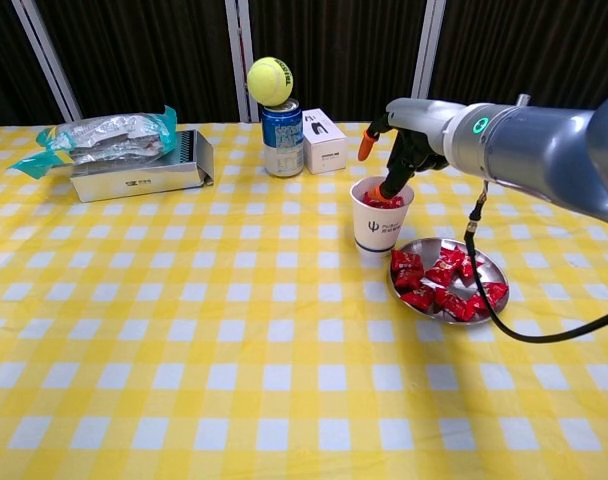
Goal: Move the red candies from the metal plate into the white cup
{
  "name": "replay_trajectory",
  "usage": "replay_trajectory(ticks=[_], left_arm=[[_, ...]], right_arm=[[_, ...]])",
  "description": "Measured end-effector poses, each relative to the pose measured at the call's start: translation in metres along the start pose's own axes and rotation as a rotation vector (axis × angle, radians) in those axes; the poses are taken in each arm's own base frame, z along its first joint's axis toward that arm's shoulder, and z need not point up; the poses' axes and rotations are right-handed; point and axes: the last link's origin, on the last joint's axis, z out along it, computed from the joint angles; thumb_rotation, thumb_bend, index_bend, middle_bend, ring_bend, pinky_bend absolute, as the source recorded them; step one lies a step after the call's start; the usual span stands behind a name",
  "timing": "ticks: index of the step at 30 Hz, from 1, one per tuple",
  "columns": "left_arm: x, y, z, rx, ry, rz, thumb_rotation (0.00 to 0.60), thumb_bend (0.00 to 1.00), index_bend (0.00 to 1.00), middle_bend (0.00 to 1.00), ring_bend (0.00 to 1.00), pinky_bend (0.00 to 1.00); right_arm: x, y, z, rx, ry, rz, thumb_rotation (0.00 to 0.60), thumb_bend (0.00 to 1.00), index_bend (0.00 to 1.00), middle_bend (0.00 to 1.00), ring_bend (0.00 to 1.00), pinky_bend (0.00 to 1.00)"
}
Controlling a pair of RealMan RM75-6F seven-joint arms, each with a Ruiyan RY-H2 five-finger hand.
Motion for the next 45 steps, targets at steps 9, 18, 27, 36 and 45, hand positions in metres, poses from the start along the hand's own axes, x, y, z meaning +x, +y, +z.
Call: replay_trajectory(ticks=[9, 18, 27, 36, 45], left_arm=[[0.000, 0.000, 0.000, 0.002, 0.003, 0.002, 0.600, 0.05, 0.00, 0.00, 0.00, 0.00], [0.000, 0.001, -0.001, -0.002, 0.014, 0.007, 0.600, 0.05, 0.00, 0.00, 0.00, 0.00], [0.002, 0.004, -0.005, -0.028, 0.045, 0.021, 0.600, 0.05, 0.00, 0.00, 0.00, 0.00], [0.000, 0.006, -0.006, -0.038, 0.058, 0.035, 0.600, 0.05, 0.00, 0.00, 0.00, 0.00], [-0.001, 0.005, -0.004, -0.031, 0.049, 0.035, 0.600, 0.05, 0.00, 0.00, 0.00, 0.00]], right_arm=[[0.006, -0.006, -0.012, 0.037, 0.020, -0.011, 0.600, 0.35, 0.29, 0.88, 0.92, 1.00], [0.017, 0.004, -0.059, 0.094, 0.031, -0.124, 0.600, 0.35, 0.29, 0.88, 0.91, 1.00], [0.009, 0.050, -0.104, 0.010, -0.003, -0.240, 0.600, 0.31, 0.29, 0.88, 0.91, 1.00], [-0.014, 0.076, -0.101, -0.046, -0.015, -0.250, 0.600, 0.24, 0.29, 0.88, 0.91, 1.00], [-0.034, 0.087, -0.096, -0.061, -0.053, -0.265, 0.600, 0.23, 0.29, 0.88, 0.91, 1.00]])
